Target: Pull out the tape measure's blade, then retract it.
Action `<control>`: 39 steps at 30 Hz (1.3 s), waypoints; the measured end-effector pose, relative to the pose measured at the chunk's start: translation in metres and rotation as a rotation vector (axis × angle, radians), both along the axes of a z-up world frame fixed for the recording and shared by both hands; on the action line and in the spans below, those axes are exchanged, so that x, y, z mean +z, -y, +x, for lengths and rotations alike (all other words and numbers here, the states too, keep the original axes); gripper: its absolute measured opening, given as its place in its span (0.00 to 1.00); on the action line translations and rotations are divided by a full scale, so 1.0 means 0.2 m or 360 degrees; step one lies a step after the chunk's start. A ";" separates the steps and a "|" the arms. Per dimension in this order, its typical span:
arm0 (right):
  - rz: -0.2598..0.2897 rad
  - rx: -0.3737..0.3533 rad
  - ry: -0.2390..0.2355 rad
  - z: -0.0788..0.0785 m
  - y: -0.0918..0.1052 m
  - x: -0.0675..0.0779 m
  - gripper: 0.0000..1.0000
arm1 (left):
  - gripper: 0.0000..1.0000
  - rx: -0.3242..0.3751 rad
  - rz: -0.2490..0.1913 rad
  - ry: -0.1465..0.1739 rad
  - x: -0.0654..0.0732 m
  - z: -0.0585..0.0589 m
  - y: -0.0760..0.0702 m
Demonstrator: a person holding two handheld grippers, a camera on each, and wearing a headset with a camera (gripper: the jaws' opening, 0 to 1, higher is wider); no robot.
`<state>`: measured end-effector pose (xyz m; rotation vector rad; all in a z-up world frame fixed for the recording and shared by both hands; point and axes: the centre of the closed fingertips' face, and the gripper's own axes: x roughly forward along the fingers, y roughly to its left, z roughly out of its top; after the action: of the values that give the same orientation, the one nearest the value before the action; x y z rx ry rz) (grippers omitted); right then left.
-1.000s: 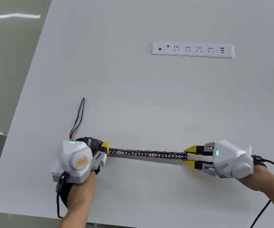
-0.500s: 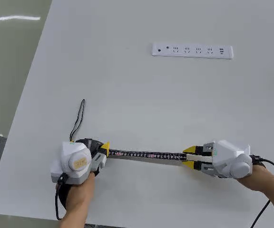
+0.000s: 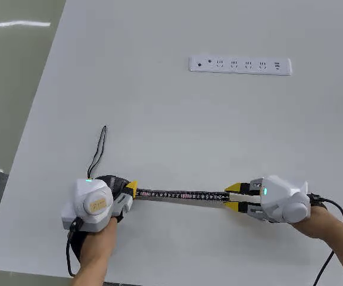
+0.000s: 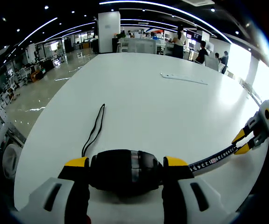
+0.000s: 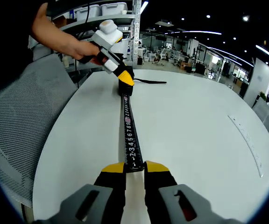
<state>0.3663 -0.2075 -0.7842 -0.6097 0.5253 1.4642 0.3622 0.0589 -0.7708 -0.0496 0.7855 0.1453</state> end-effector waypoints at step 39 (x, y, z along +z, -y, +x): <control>0.0032 0.0019 0.0006 0.01 -0.12 0.03 0.13 | 0.59 -0.0029 -0.0120 0.0017 0.00 0.00 -0.01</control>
<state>0.3678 -0.1843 -0.7780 -0.6008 0.5043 1.4776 0.3613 0.0611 -0.7715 -0.1143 0.7804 0.0979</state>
